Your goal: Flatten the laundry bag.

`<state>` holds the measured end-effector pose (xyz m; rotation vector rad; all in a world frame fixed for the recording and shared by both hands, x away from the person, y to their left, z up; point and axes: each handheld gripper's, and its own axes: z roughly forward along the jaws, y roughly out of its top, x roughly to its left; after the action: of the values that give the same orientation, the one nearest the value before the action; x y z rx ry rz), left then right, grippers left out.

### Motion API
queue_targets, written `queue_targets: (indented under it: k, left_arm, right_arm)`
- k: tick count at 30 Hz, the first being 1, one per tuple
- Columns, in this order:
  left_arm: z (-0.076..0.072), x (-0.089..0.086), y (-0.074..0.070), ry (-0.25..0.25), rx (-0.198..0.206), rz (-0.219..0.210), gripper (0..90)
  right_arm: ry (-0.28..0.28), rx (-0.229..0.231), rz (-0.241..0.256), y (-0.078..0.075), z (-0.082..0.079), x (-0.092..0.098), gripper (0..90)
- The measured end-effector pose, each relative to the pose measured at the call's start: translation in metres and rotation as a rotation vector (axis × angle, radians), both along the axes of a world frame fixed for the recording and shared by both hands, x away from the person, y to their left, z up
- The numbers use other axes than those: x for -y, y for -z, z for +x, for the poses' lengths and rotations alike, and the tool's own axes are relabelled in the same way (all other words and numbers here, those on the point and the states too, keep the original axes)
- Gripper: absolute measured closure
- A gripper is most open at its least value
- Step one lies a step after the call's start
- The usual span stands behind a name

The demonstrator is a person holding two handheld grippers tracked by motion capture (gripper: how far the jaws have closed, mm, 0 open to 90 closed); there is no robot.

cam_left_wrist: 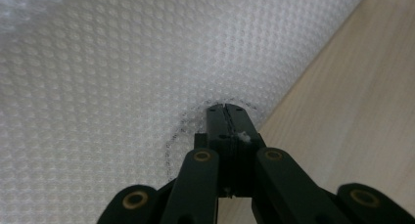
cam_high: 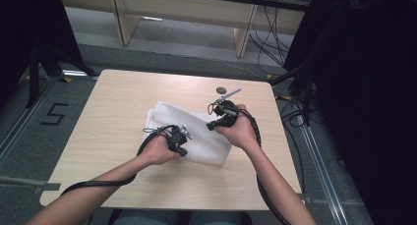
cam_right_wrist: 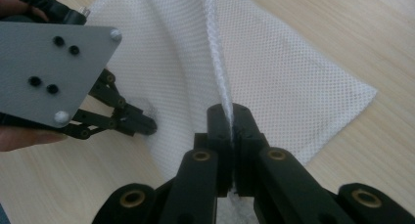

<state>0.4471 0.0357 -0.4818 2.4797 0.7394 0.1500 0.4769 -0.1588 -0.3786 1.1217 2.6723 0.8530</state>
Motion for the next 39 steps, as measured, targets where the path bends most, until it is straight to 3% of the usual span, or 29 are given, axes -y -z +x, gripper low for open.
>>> queue_targets:
  k: [6, 13, 19, 32, 36, 37, 39]
  left_arm:
    - [0.001, -0.003, -0.003, 0.005, 0.019, 0.0, 89.4]
    - [-0.013, -0.033, -0.009, 0.008, 0.012, 0.014, 89.4]
    - [-0.013, -0.05, -0.003, -0.02, 0.0, 0.031, 89.4]
    - [0.014, -0.044, 0.007, -0.097, -0.001, 0.022, 89.5]
    - [0.017, -0.043, 0.007, -0.104, 0.004, 0.022, 89.5]
    - [0.017, -0.044, 0.007, -0.104, 0.004, 0.022, 89.5]
    - [0.016, -0.045, 0.008, -0.101, 0.004, 0.017, 89.4]
  right_arm:
    - [0.009, 0.013, 0.009, -0.003, -0.002, 0.001, 89.2]
    - [0.014, 0.028, 0.015, -0.002, -0.001, 0.005, 89.2]
    - [0.006, 0.032, 0.019, -0.002, -0.003, 0.004, 89.2]
    - [-0.006, 0.048, 0.038, -0.01, -0.006, 0.003, 89.2]
    - [-0.014, 0.059, 0.04, -0.01, -0.007, 0.004, 89.2]
    - [-0.029, 0.083, 0.05, -0.008, -0.006, 0.003, 89.2]
    - [-0.029, 0.075, 0.037, -0.01, -0.008, 0.004, 89.2]
